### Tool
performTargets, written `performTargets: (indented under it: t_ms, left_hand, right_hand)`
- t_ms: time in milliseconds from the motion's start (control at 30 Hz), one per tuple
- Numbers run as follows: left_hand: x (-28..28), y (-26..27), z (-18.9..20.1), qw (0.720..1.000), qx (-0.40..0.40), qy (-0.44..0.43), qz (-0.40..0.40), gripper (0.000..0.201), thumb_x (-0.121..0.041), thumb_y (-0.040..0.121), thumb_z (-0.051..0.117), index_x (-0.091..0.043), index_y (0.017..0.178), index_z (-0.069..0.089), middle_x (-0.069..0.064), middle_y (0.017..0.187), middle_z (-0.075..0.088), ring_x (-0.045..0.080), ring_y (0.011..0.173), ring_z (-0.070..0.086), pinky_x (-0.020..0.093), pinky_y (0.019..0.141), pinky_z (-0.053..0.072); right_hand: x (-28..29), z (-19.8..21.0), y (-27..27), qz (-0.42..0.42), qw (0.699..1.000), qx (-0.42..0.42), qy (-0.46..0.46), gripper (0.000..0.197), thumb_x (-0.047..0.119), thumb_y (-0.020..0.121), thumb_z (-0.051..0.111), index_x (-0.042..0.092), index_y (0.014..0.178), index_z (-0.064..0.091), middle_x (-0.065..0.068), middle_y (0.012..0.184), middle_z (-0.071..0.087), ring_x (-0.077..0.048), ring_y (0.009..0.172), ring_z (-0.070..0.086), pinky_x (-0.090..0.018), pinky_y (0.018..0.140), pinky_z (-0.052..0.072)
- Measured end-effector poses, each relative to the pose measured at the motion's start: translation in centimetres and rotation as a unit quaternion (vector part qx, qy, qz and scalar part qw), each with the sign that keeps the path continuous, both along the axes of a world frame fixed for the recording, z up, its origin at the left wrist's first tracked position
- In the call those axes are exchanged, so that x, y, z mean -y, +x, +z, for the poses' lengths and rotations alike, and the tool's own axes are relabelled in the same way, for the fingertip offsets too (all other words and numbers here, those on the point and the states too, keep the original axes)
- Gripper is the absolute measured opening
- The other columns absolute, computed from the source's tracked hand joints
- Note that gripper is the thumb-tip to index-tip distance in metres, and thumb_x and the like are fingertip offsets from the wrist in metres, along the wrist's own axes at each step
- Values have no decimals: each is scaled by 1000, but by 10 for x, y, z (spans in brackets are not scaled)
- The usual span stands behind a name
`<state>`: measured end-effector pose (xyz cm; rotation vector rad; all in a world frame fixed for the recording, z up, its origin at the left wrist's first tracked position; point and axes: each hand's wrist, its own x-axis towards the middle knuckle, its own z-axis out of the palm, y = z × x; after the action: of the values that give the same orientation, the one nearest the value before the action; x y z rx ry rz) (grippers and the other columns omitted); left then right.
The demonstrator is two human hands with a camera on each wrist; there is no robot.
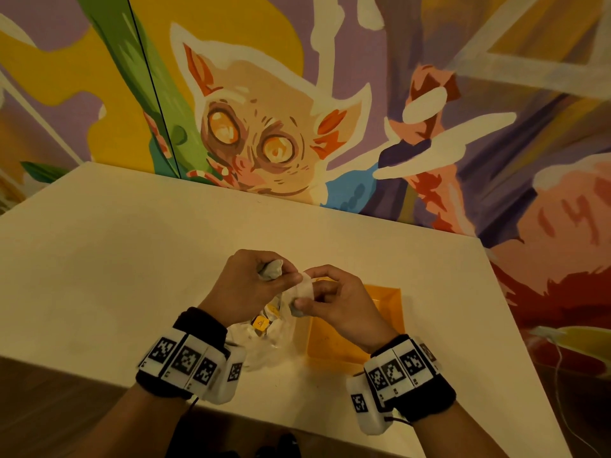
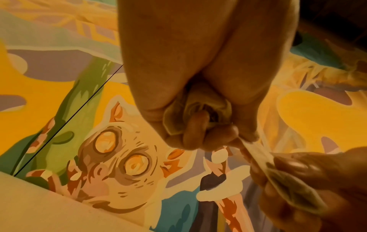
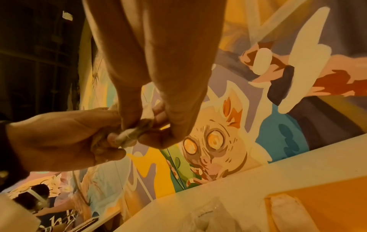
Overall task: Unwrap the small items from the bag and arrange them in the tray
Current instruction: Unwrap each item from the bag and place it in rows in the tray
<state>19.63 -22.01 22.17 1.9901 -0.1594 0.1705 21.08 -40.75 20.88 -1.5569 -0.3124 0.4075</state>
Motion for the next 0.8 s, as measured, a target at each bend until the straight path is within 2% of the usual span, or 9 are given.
performTargets:
  t_ms: [100, 267, 400, 467, 533, 600, 667, 733, 800]
  left_hand:
    - [-1, 3, -6, 1000, -24, 7, -13, 7, -20, 84, 74, -15, 78, 76, -7, 71, 70, 2, 65, 58, 16, 60, 42]
    - [7, 4, -14, 999, -39, -4, -15, 11, -21, 85, 73, -16, 75, 73, -2, 74, 69, 6, 69, 58, 21, 63, 44]
    - [12, 9, -24, 999, -44, -4, 16, 15, -27, 85, 73, -19, 72, 72, 1, 73, 69, 18, 71, 62, 32, 64, 47]
    - [15, 14, -34, 998, -57, 0, 41, 20, -31, 86, 71, -20, 71, 69, 0, 69, 66, 19, 66, 59, 33, 61, 45]
    - [17, 19, -46, 994, -84, -7, 69, 25, -36, 88, 69, -17, 71, 66, 0, 69, 65, 18, 67, 60, 32, 64, 47]
    - [18, 22, -59, 991, -117, -4, 71, 33, -38, 89, 66, -8, 75, 64, 6, 74, 67, 23, 70, 61, 37, 67, 49]
    - [21, 23, -71, 986, -155, 9, 57, 40, -35, 90, 65, 0, 73, 57, 10, 72, 63, 20, 62, 54, 31, 63, 46]
    - [25, 22, -81, 981, -190, 18, 42, 42, -29, 90, 66, -4, 66, 43, 9, 67, 52, 16, 59, 47, 27, 63, 43]
    - [31, 21, -92, 973, -220, 66, 22, 38, -29, 89, 66, -10, 65, 43, 6, 64, 49, 15, 58, 48, 24, 59, 42]
  right_hand:
    - [1, -3, 0, -2, 999, 19, -26, 37, -3, 73, 79, 12, 103, 64, -14, 87, 74, -19, 78, 71, -30, 74, 59]
    - [4, -9, 3, 0, 996, 30, -80, 22, 7, 79, 77, 4, 99, 70, -9, 89, 75, -13, 78, 70, -18, 68, 52]
    - [9, -18, 13, -2, 993, 21, -115, 16, 12, 82, 75, 1, 93, 71, -9, 83, 74, -7, 68, 67, -22, 61, 51]
    - [12, -25, 22, -9, 993, 7, -121, 12, 11, 82, 75, 3, 90, 71, -7, 79, 72, -7, 65, 66, -24, 61, 53]
    - [17, -35, 33, -33, 992, -19, -122, 11, 8, 81, 75, 2, 89, 71, -7, 78, 70, -10, 65, 65, -24, 61, 55]
    - [24, -48, 48, -77, 988, -44, -129, 14, 5, 82, 74, -5, 92, 70, -10, 79, 68, -14, 64, 63, -25, 60, 55]
    - [32, -61, 63, -121, 979, -61, -150, 17, 3, 82, 74, -8, 93, 69, -12, 80, 67, -19, 68, 64, -29, 62, 58]
    - [38, -76, 77, -147, 969, -77, -184, 13, 5, 82, 75, -3, 92, 71, -15, 83, 69, -27, 76, 67, -38, 71, 60]
    - [40, -89, 87, -150, 958, -82, -231, 4, 5, 81, 75, 6, 84, 72, -17, 87, 71, -32, 82, 69, -45, 77, 60]
